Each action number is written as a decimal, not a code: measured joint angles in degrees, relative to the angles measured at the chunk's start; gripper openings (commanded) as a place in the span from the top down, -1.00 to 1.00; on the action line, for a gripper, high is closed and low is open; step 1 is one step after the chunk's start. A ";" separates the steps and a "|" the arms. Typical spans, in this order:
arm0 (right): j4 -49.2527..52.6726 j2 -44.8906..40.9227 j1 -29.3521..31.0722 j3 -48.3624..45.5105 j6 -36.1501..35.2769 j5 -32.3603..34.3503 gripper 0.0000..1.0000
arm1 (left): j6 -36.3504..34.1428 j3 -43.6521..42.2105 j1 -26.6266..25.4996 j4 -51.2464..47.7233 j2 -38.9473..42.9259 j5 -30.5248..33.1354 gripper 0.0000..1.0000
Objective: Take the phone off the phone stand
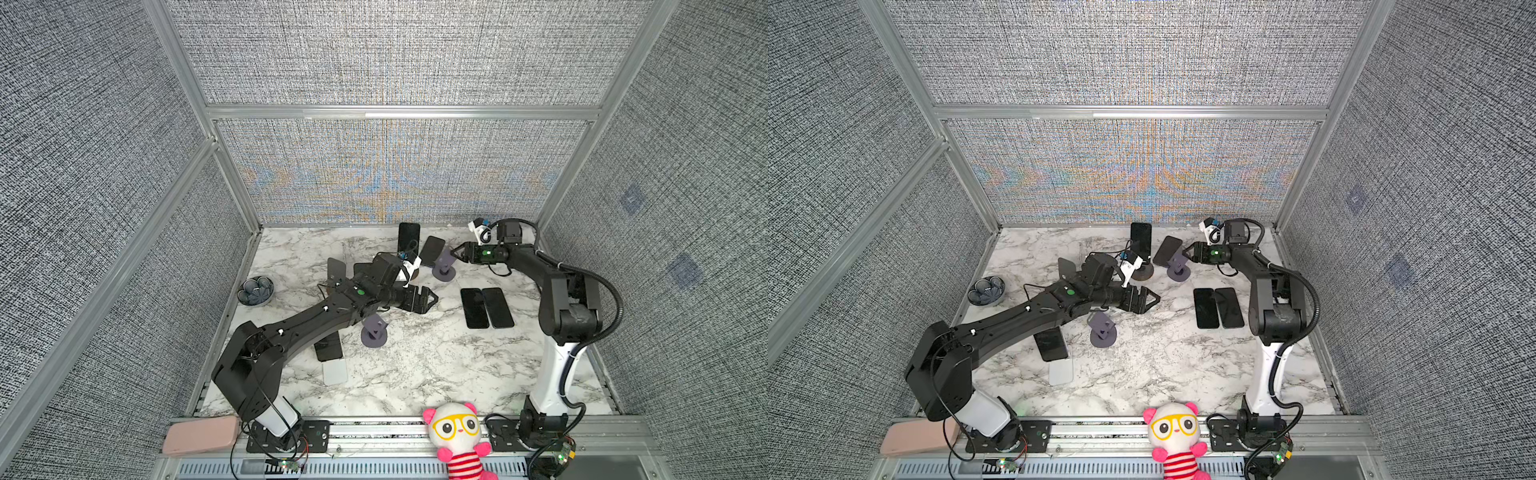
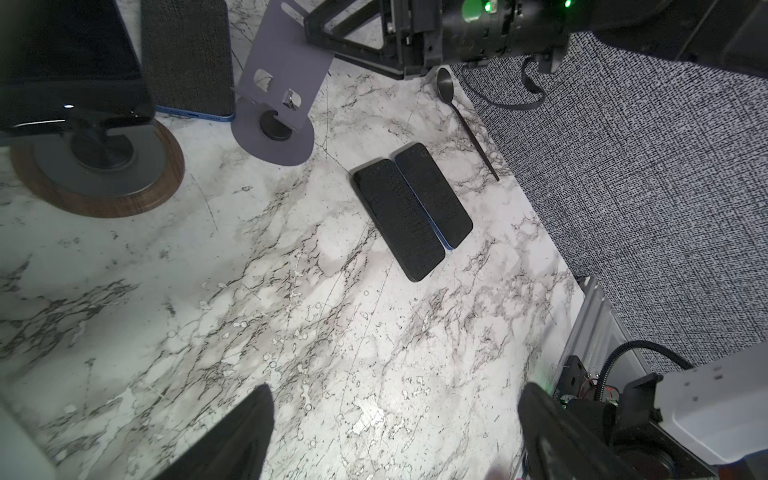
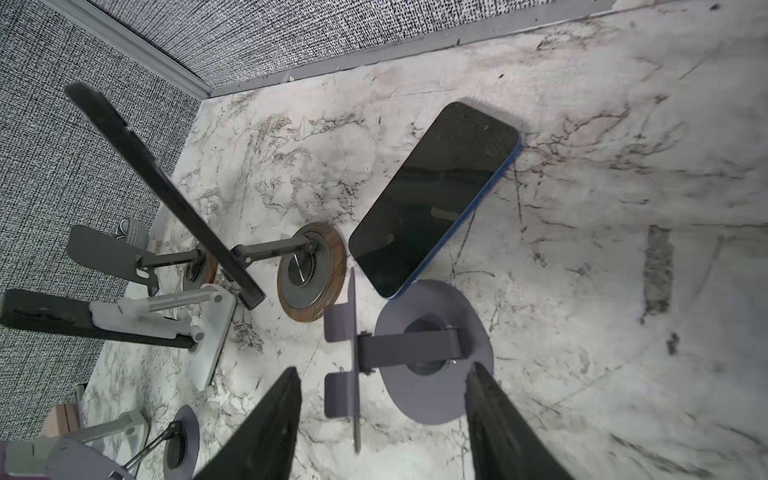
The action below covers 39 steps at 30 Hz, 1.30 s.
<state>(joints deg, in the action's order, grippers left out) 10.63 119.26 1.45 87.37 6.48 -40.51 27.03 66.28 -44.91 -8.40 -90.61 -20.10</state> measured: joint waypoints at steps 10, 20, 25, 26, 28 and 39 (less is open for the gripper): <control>0.20 3.19 1.88 3.80 1.79 0.20 0.98 | 0.00 -0.50 0.00 0.22 0.31 0.04 -0.85; 2.43 -2.60 -3.65 1.20 1.38 2.23 1.00 | -0.09 -0.50 0.04 0.15 0.70 0.26 -0.85; 2.38 -3.17 -8.55 1.68 1.33 3.63 1.00 | -0.24 0.04 0.04 0.11 0.59 0.22 -0.85; 2.40 -3.10 -8.81 1.95 1.29 3.69 1.00 | -0.24 0.13 0.04 0.13 0.48 0.22 -0.85; 2.97 -3.04 -8.85 2.80 1.25 3.76 1.00 | -0.24 0.39 0.04 -0.15 0.17 0.22 -0.86; 4.63 -1.57 -2.71 1.25 -0.96 -0.81 -0.07 | -0.22 2.82 0.04 -0.26 -2.60 -0.02 -0.85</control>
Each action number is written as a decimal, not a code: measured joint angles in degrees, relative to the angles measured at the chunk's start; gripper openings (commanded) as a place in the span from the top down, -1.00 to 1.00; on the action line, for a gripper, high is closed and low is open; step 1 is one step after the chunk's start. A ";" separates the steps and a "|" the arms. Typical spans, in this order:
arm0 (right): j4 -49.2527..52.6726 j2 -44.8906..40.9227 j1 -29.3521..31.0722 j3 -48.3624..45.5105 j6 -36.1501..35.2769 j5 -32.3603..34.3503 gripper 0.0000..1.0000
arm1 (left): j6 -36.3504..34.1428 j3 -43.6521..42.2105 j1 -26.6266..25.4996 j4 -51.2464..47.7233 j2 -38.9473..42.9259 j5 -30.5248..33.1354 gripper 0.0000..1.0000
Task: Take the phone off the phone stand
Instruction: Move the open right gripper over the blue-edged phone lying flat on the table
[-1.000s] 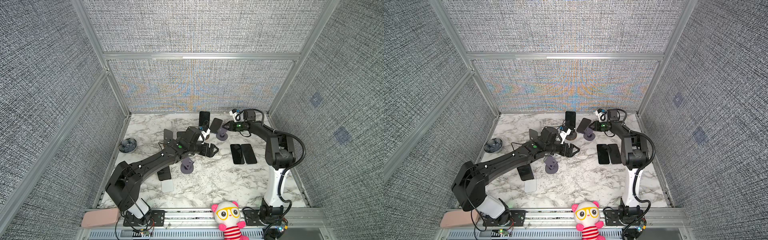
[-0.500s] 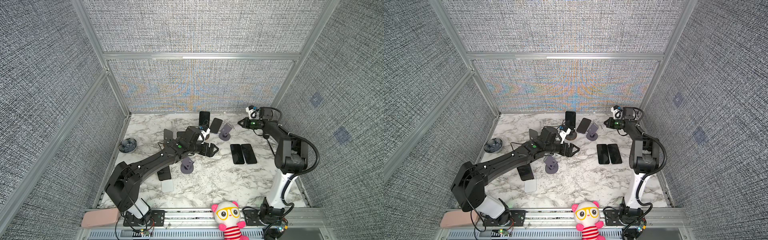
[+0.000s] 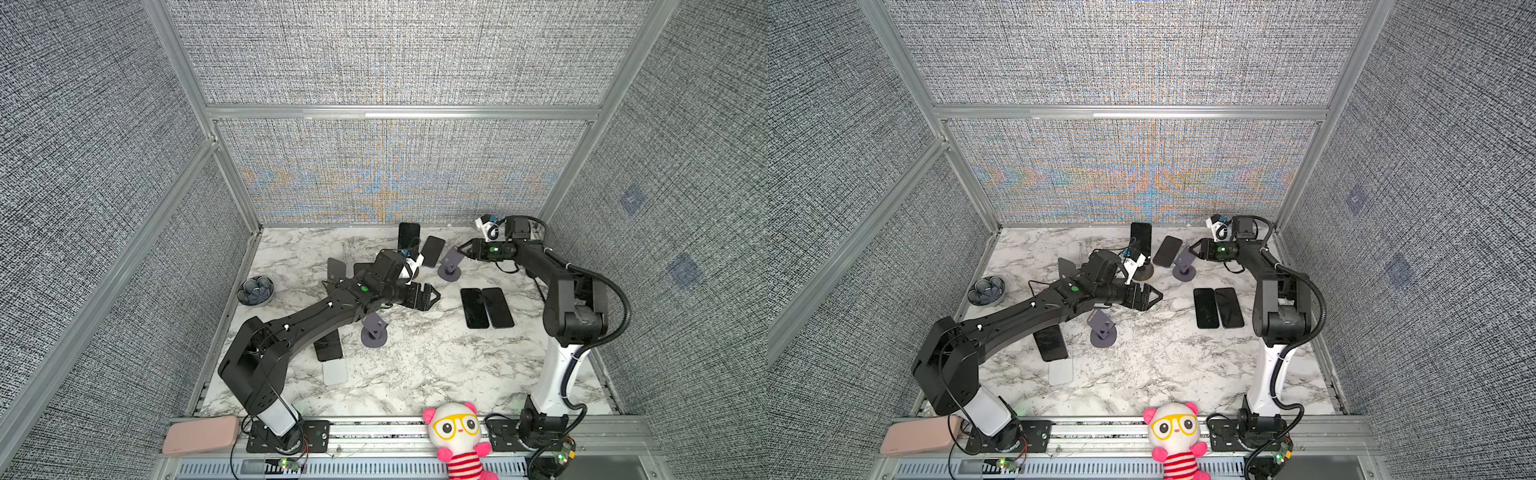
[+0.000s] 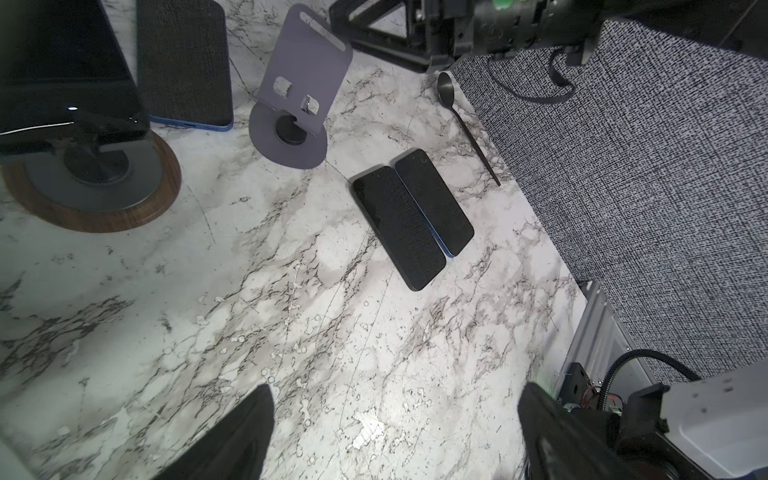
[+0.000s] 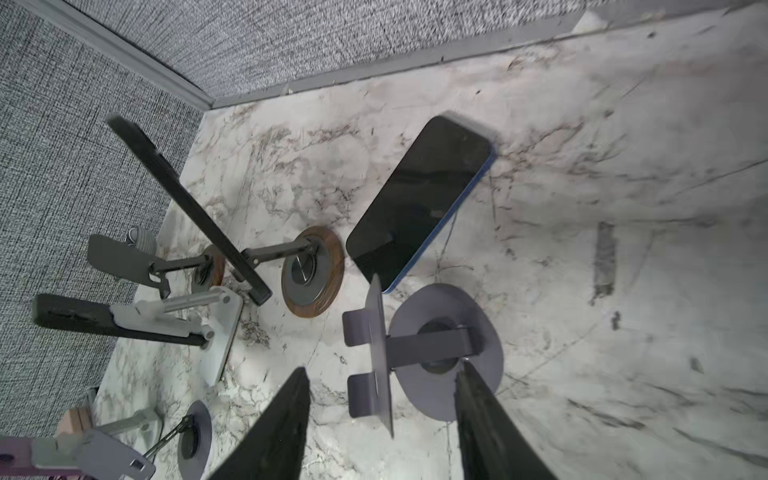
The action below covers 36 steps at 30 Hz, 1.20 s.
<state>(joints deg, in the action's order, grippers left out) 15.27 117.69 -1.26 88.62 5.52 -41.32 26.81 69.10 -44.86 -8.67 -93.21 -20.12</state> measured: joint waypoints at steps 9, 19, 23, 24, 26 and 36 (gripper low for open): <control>1.66 5.44 2.69 3.02 0.68 0.28 0.32 | 0.00 -1.14 0.00 0.02 1.11 0.11 -0.86; 2.19 6.14 3.15 4.59 1.42 2.03 1.00 | -0.02 -1.79 0.00 0.04 1.49 0.24 -0.85; 2.78 4.92 2.05 4.26 1.18 3.19 1.00 | -0.04 -2.29 0.00 0.04 2.56 0.50 -0.85; 2.93 4.31 1.27 3.96 1.18 3.56 1.00 | -0.07 -2.45 0.00 0.02 2.78 0.55 -0.85; 3.39 3.28 -0.28 3.45 1.05 4.07 1.00 | -0.22 -2.49 0.00 0.02 2.84 0.61 -0.85; 5.62 2.23 -9.16 3.98 -0.35 5.73 1.00 | -0.39 -2.47 0.00 0.02 2.27 0.61 -0.85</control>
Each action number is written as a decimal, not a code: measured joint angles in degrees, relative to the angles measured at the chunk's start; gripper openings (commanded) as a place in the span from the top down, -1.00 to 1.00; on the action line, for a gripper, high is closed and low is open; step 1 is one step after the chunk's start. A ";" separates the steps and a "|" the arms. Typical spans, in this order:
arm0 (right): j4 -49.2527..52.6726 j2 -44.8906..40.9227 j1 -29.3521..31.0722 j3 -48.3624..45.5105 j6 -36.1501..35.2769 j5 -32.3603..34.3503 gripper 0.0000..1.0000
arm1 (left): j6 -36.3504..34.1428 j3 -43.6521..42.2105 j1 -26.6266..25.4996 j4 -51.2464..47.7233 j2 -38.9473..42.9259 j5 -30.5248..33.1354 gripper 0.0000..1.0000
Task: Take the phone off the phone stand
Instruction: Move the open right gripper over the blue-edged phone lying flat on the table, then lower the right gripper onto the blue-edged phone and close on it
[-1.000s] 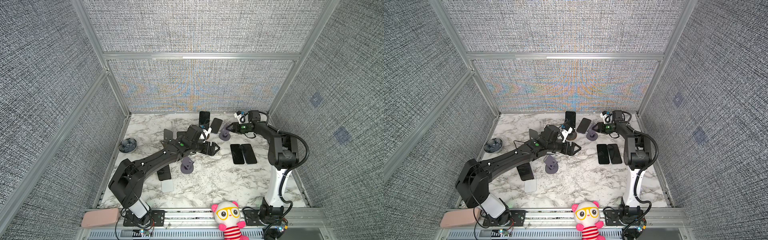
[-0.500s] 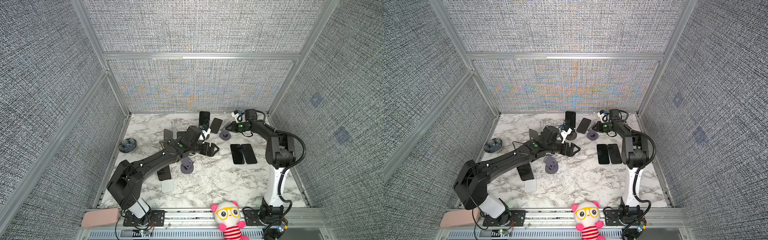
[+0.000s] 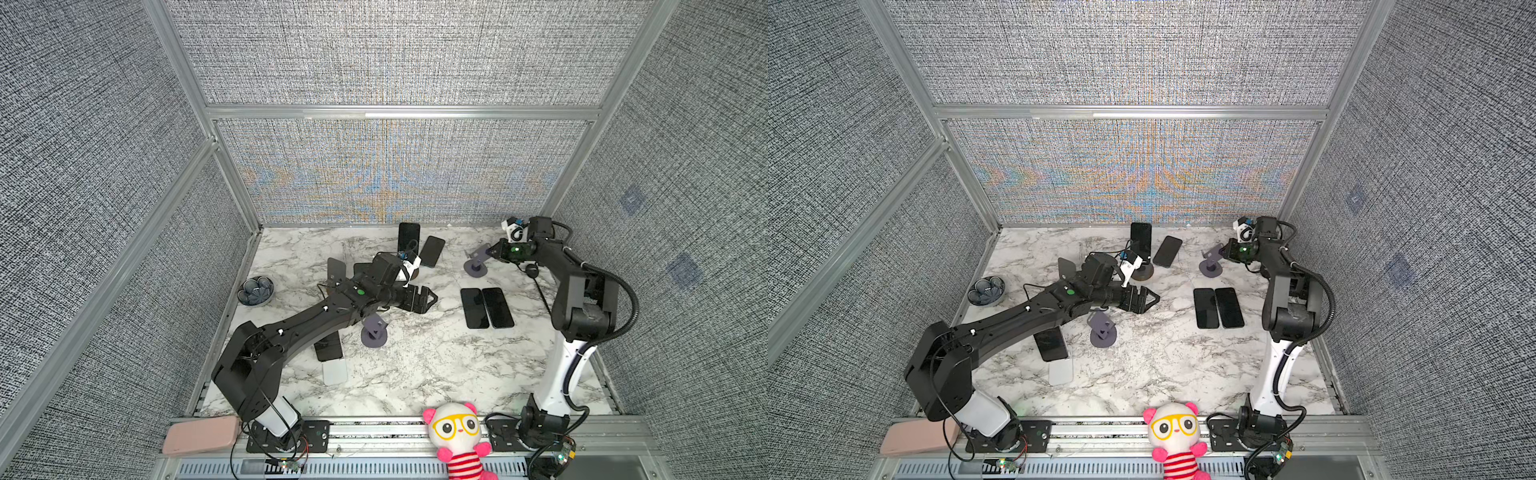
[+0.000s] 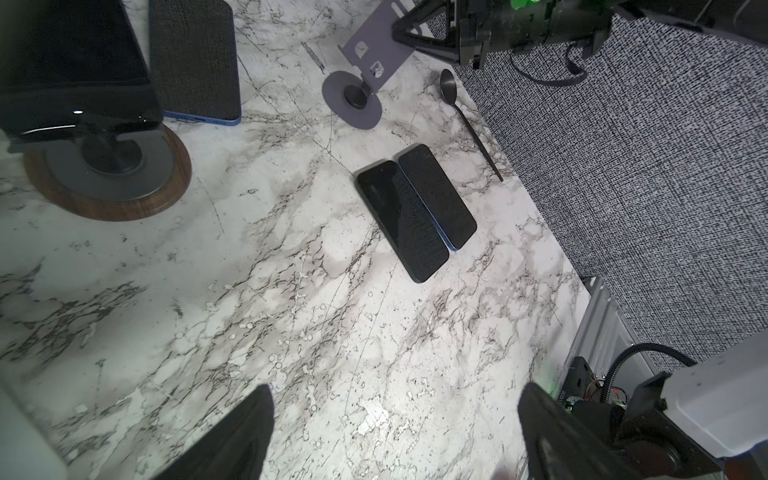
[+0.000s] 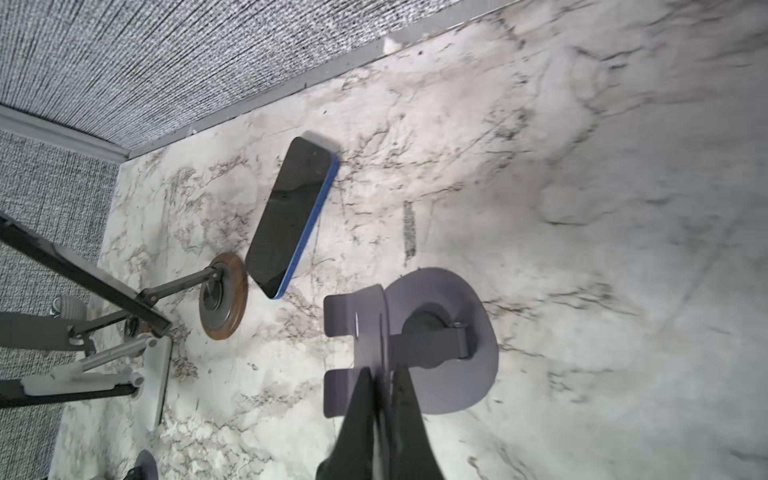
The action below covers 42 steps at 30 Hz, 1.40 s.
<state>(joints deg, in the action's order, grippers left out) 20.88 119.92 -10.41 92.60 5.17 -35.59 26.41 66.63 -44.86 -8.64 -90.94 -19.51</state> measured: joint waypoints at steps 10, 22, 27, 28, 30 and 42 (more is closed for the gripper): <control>0.70 -8.74 -0.81 -4.61 0.76 5.70 -0.36 | -0.48 0.85 0.00 -0.24 -0.33 0.02 -0.86; 5.77 -18.75 15.47 -3.78 3.37 29.24 -0.73 | -2.43 0.48 0.00 -2.89 4.31 3.30 -0.87; 10.78 -8.61 21.94 7.74 6.60 34.71 -0.84 | -3.39 -0.92 0.00 -4.17 7.98 6.99 -0.87; 11.76 -6.34 22.56 10.25 7.15 35.34 -0.85 | -3.48 -1.29 0.00 -4.48 8.63 7.67 -0.87; 13.38 -1.22 23.78 15.74 8.70 36.22 -0.88 | -3.50 -2.29 0.00 -4.90 10.01 8.74 -0.87; 19.78 18.10 26.14 35.34 16.35 39.74 -0.99 | -3.50 -5.05 0.00 -5.62 12.70 12.15 -0.88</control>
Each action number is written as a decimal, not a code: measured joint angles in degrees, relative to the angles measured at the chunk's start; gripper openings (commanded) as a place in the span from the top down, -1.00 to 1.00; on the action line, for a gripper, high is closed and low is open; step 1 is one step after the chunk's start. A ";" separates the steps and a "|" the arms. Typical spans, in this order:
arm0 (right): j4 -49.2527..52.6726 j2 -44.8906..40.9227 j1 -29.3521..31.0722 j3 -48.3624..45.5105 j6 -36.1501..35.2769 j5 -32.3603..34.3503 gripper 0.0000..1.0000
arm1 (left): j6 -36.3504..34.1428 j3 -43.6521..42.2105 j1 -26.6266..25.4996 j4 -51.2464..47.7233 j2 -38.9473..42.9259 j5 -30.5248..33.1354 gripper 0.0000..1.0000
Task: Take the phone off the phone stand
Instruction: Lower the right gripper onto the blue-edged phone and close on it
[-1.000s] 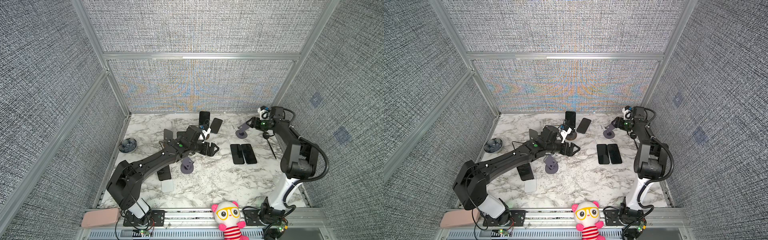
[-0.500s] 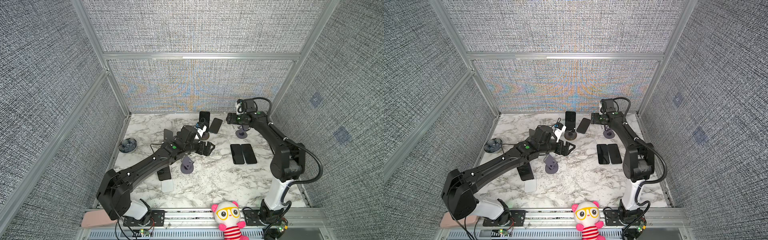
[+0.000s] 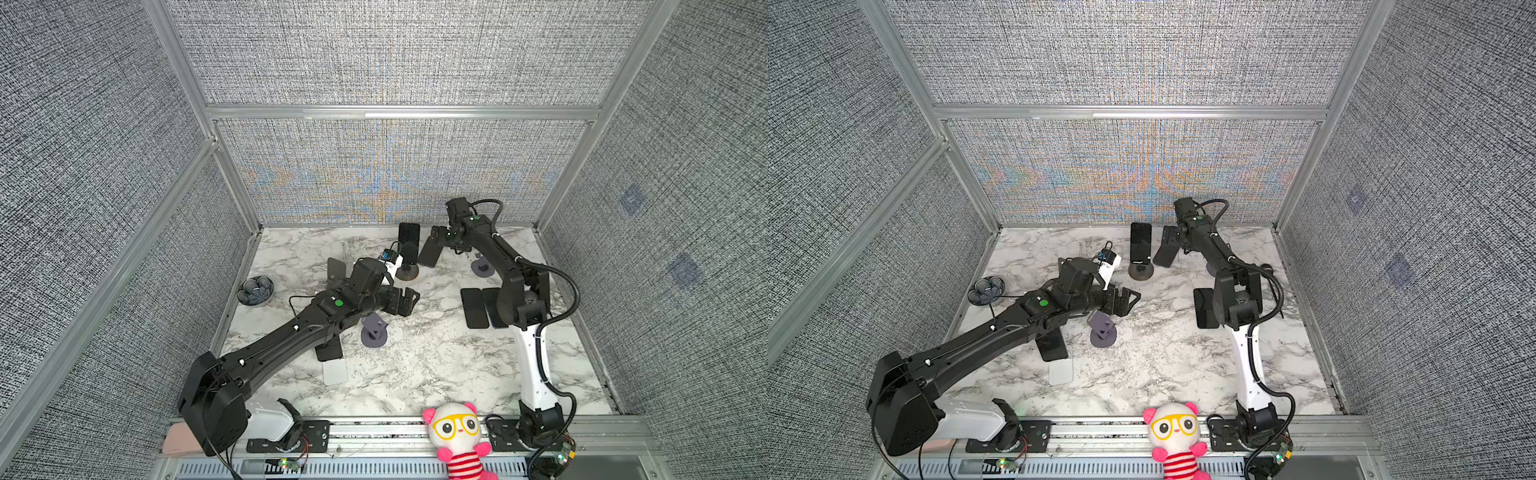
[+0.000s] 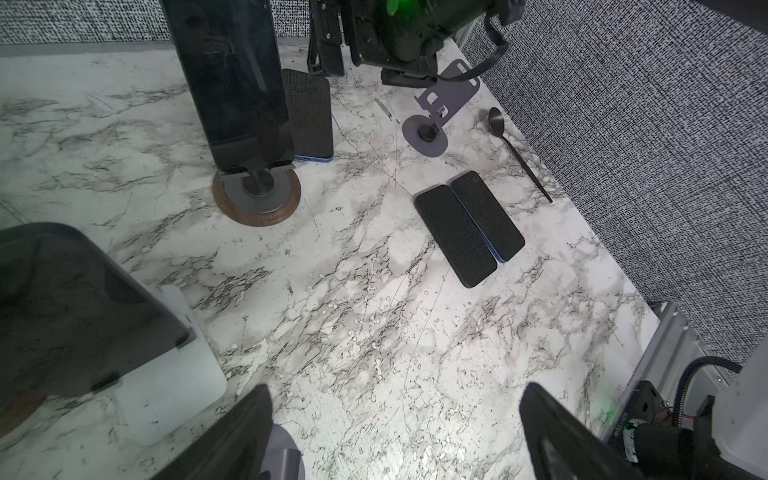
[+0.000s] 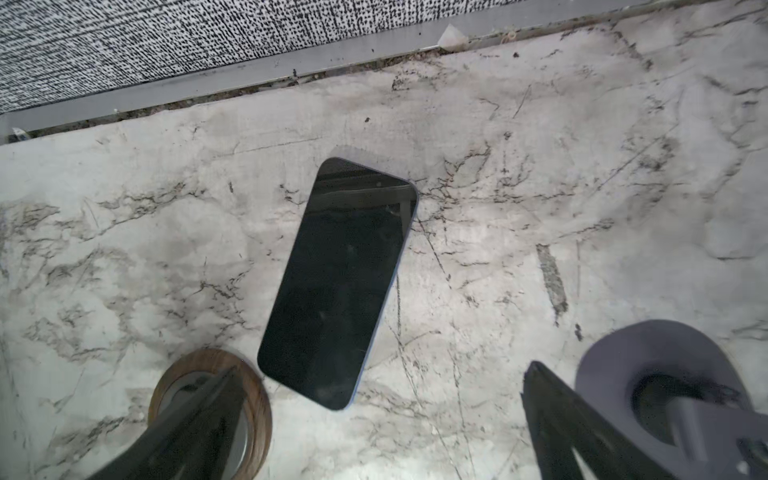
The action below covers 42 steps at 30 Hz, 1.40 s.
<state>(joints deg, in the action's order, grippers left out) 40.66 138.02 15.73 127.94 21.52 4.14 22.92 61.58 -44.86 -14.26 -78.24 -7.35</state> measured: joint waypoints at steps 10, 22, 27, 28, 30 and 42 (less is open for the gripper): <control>2.19 10.36 1.90 10.34 3.02 1.36 -0.99 | 0.26 -0.90 0.07 0.72 0.00 1.05 -0.88; 7.39 17.86 4.17 19.89 3.37 5.60 -0.99 | 1.09 -2.58 0.11 2.14 0.13 1.36 -0.88; 8.98 18.95 4.11 21.64 3.69 6.29 -0.99 | 1.09 -2.67 0.11 2.19 0.50 1.62 -0.88; 9.09 19.06 4.13 21.68 3.72 6.45 -0.99 | 1.09 -2.67 0.11 2.19 0.55 1.75 -0.88; 9.29 19.23 4.09 21.75 3.85 6.64 -0.98 | 1.09 -2.75 0.11 2.21 0.74 1.81 -0.88; 3.85 9.68 1.14 4.26 6.32 3.87 -0.70 | 1.09 -3.06 0.11 2.27 1.42 2.49 -0.88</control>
<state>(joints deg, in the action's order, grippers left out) 44.51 147.70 16.86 132.20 27.83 8.01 24.01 58.52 -44.75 -11.99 -76.82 -4.86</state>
